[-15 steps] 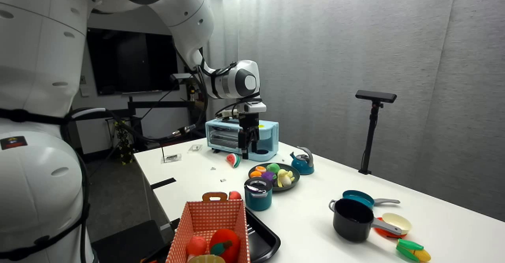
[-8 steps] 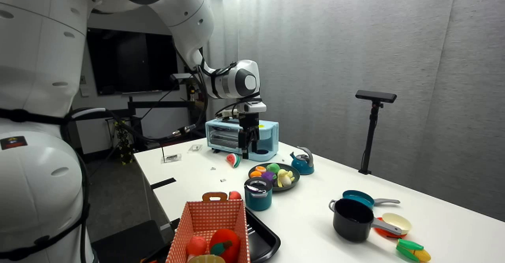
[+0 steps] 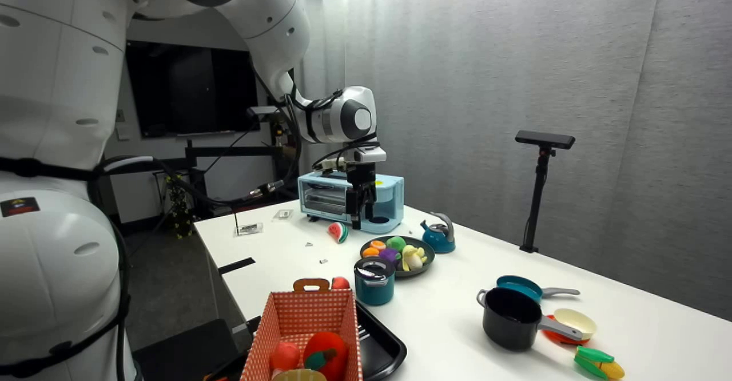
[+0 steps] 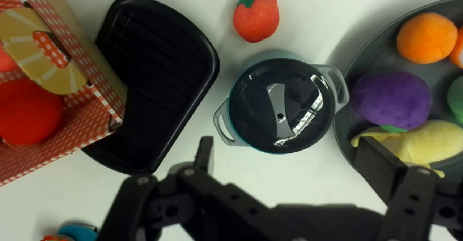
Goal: Take the lid off the blue pot and put it on the counter
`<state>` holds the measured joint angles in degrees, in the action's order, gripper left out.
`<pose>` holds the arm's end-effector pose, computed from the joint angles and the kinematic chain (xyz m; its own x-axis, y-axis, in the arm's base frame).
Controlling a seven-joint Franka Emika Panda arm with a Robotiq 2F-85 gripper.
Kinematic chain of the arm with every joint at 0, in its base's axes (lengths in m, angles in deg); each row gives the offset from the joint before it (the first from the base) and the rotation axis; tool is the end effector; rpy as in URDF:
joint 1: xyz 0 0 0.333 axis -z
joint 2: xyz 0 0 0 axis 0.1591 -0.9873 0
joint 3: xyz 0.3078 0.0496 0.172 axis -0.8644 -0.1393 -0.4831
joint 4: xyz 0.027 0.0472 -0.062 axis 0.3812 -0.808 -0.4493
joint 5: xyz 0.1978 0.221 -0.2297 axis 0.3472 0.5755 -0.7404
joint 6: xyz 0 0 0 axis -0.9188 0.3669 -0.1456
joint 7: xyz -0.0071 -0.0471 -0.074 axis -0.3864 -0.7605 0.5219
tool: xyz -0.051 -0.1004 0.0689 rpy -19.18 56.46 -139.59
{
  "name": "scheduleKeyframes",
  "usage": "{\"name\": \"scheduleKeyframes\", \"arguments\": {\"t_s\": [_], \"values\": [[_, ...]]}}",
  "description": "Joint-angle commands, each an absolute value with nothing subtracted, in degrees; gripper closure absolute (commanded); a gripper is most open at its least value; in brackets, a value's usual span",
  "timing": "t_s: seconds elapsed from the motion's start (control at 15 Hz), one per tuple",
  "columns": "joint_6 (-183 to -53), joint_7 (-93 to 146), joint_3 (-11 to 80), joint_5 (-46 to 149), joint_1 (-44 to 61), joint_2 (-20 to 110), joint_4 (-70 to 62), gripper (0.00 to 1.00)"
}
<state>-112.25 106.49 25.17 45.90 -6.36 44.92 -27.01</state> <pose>0.5508 0.2037 0.3335 0.5334 -0.8423 0.0777 -0.8458 -0.5298 0.0622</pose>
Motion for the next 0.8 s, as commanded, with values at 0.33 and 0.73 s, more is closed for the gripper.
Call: {"name": "scheduleKeyframes", "arguments": {"t_s": [0.33,0.73], "values": [[-118.9,102.9,27.0,47.0,-4.2,40.6,-29.9,0.00],[-118.8,97.8,27.8,48.6,-2.8,34.3,-27.5,0.00]]}}
